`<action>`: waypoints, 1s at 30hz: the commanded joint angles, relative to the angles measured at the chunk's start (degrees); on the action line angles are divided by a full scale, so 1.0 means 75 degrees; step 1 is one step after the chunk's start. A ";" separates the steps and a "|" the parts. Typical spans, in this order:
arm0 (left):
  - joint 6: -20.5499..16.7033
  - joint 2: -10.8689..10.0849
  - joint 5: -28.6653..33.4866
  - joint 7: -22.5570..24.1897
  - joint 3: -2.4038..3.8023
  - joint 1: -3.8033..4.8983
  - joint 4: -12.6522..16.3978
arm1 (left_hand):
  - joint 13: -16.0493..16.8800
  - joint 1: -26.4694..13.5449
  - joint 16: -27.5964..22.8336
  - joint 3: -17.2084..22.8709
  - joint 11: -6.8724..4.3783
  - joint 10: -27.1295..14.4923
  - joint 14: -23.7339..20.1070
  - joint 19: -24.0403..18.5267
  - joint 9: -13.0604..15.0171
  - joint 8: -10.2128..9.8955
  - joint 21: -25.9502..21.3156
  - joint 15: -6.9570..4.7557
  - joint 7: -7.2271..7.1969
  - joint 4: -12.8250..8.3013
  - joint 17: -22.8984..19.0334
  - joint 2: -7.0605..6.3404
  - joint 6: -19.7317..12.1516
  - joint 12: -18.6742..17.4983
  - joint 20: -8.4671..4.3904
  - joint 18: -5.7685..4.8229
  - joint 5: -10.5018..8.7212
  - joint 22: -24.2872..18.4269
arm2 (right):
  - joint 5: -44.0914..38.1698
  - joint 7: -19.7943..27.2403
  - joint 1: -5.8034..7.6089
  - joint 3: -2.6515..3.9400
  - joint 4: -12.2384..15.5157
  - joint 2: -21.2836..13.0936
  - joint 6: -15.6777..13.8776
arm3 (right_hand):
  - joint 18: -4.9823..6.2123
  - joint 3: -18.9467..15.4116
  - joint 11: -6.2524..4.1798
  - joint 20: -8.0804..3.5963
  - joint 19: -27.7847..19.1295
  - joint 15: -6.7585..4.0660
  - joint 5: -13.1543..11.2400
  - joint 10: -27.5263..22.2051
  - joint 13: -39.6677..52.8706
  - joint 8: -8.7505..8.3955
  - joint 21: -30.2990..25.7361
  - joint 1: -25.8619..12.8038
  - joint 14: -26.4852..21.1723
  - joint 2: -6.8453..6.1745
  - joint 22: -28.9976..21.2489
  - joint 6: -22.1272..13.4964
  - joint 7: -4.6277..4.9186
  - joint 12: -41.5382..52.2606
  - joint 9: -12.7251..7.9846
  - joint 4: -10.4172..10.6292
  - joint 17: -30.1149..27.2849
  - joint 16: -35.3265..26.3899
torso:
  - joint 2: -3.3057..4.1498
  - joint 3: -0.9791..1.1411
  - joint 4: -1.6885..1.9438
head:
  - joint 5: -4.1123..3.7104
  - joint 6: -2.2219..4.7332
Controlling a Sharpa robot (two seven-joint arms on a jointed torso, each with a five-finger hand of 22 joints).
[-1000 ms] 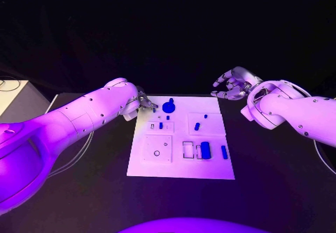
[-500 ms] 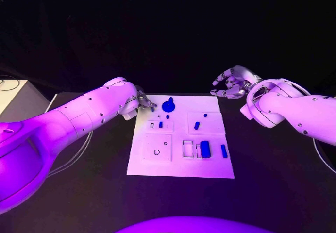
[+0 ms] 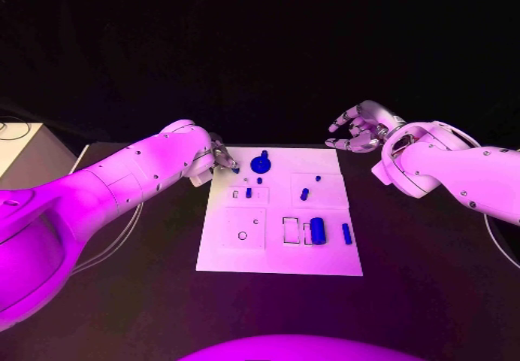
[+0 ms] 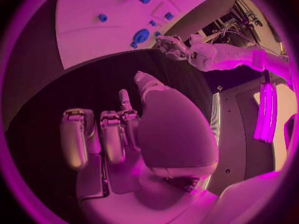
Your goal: Assemble the parts on the task board
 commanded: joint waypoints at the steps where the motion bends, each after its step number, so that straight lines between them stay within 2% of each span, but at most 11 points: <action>1: -0.0020 -0.0029 0.0205 0.0162 0.0003 0.0006 0.0086 | 0.0005 -0.0047 0.0033 0.0931 0.0004 0.0039 0.0808 0.0003 0.0642 0.0291 0.0053 -0.0042 0.0001 -0.0841 0.2013 -0.0021 -0.0048 0.0023 -0.0045 0.0032 0.0057 0.0015 | -0.0078 0.0050 0.0002 0.0005 -0.0004 0.0008 -0.0007 | 0.0034 0.0048 0.0000 -0.0049 0.0501 -0.0011 0.0044 -0.0009 0.1272 0.0040 -0.0036 -0.0065 0.0796 -0.0011 0.1370 -0.0039 -0.0007 -0.0031 0.0007 0.0006 0.2013 0.0033 | 0.0000 -0.0004 0.0000 | 0.0000 0.0004; 9: -0.0226 -0.0278 0.0461 0.0174 0.0007 0.0003 0.0517 | 0.0038 -0.0232 0.0033 0.1305 -0.0001 0.0110 0.0808 0.0044 0.0789 0.0414 0.0091 -0.0051 0.0001 -0.1101 0.2013 -0.0119 -0.0016 0.0044 -0.0054 0.0020 0.0157 0.0086 | -0.0077 0.0057 0.0001 0.0005 -0.0024 0.0005 -0.0016 | 0.0037 0.0055 0.0000 -0.0049 0.0497 -0.0011 0.0047 -0.0007 0.1272 0.0046 -0.0046 -0.0080 0.0796 -0.0006 0.1362 -0.0033 -0.0007 -0.0030 0.0010 0.0011 0.2013 0.0033 | -0.0022 -0.0002 0.0024 | 0.0016 0.0025; 11: -0.0293 -0.0381 0.0558 0.0174 0.0009 0.0003 0.0694 | 0.0087 -0.0314 0.0033 0.1412 -0.0015 0.0178 0.0808 0.0077 0.0812 0.0432 0.0118 -0.0064 -0.0009 -0.1210 0.2013 -0.0196 0.0044 0.0078 -0.0066 0.0010 0.0302 0.0137 | -0.0076 0.0056 0.0001 0.0005 -0.0028 0.0000 -0.0017 | 0.0037 0.0055 0.0000 -0.0049 0.0497 -0.0011 0.0047 -0.0007 0.1272 0.0046 -0.0046 -0.0080 0.0796 -0.0006 0.1362 -0.0033 -0.0007 -0.0030 0.0010 0.0011 0.2013 0.0033 | -0.0028 -0.0001 0.0031 | 0.0021 0.0029; 13: -0.0346 -0.0493 0.0632 0.0163 0.0011 0.0003 0.0885 | 0.0116 -0.0433 0.0033 0.1476 -0.0032 0.0245 0.0808 0.0120 0.0827 0.0429 0.0151 -0.0083 -0.0023 -0.1338 0.2013 -0.0283 0.0127 0.0093 -0.0082 -0.0003 0.0693 0.0200 | -0.0073 0.0055 0.0001 0.0005 -0.0032 -0.0006 -0.0017 | 0.0037 0.0055 0.0000 -0.0049 0.0497 -0.0011 0.0047 -0.0007 0.1272 0.0046 -0.0046 -0.0080 0.0796 -0.0006 0.1362 -0.0033 -0.0007 -0.0030 0.0010 0.0011 0.2013 0.0033 | -0.0035 0.0002 0.0041 | 0.0020 0.0034; 14: -0.0372 -0.0564 0.0663 0.0148 0.0012 0.0003 0.1003 | 0.0136 -0.0461 0.0033 0.1480 -0.0039 0.0274 0.0808 0.0133 0.0828 0.0422 0.0162 -0.0090 -0.0029 -0.1380 0.2013 -0.0301 0.0156 0.0104 -0.0086 -0.0007 0.0771 0.0221 | -0.0071 0.0054 0.0001 0.0005 -0.0036 -0.0009 -0.0017 | 0.0037 0.0055 0.0000 -0.0049 0.0497 -0.0011 0.0047 -0.0007 0.1272 0.0046 -0.0046 -0.0080 0.0796 -0.0006 0.1362 -0.0033 -0.0007 -0.0030 0.0010 0.0011 0.2013 0.0033 | -0.0046 0.0002 0.0048 | 0.0020 0.0028; 21: -0.0558 -0.1076 0.0731 -0.0066 0.0019 0.0001 0.1869 | 0.0220 -0.0558 0.0033 0.1505 -0.0071 0.0391 0.0808 0.0212 0.0819 0.0380 0.0222 -0.0120 -0.0060 -0.1516 0.2013 -0.0353 0.0281 0.0143 -0.0106 -0.0033 0.1050 0.0344 | -0.0052 0.0049 0.0000 0.0004 -0.0078 -0.0033 -0.0015 | 0.0036 0.0058 -0.0001 -0.0049 0.0499 -0.0012 0.0048 -0.0008 0.1271 0.0049 -0.0044 -0.0093 0.0796 -0.0007 0.1364 -0.0031 -0.0008 -0.0031 0.0013 0.0015 0.2013 0.0033 | -0.0112 0.0005 0.0084 | 0.0026 0.0004; 30: -0.1080 -0.1610 0.0422 -0.0167 -0.0005 -0.0068 0.2869 | 0.0298 -0.0628 0.0033 0.1541 -0.0100 0.0495 0.0808 0.0242 0.0810 0.0345 0.0244 -0.0148 -0.0088 -0.1613 0.2013 -0.0393 0.0389 0.0182 -0.0132 -0.0040 0.1280 0.0383 | -0.0009 0.0043 -0.0007 0.0002 -0.0118 -0.0066 -0.0012 | 0.0036 0.0059 -0.0001 -0.0049 0.0499 -0.0012 0.0048 -0.0002 0.1276 0.0050 -0.0044 -0.0099 0.0796 -0.0006 0.1365 -0.0030 -0.0008 -0.0025 0.0013 0.0017 0.2013 0.0033 | -0.0188 -0.0009 0.0128 | 0.0053 -0.0034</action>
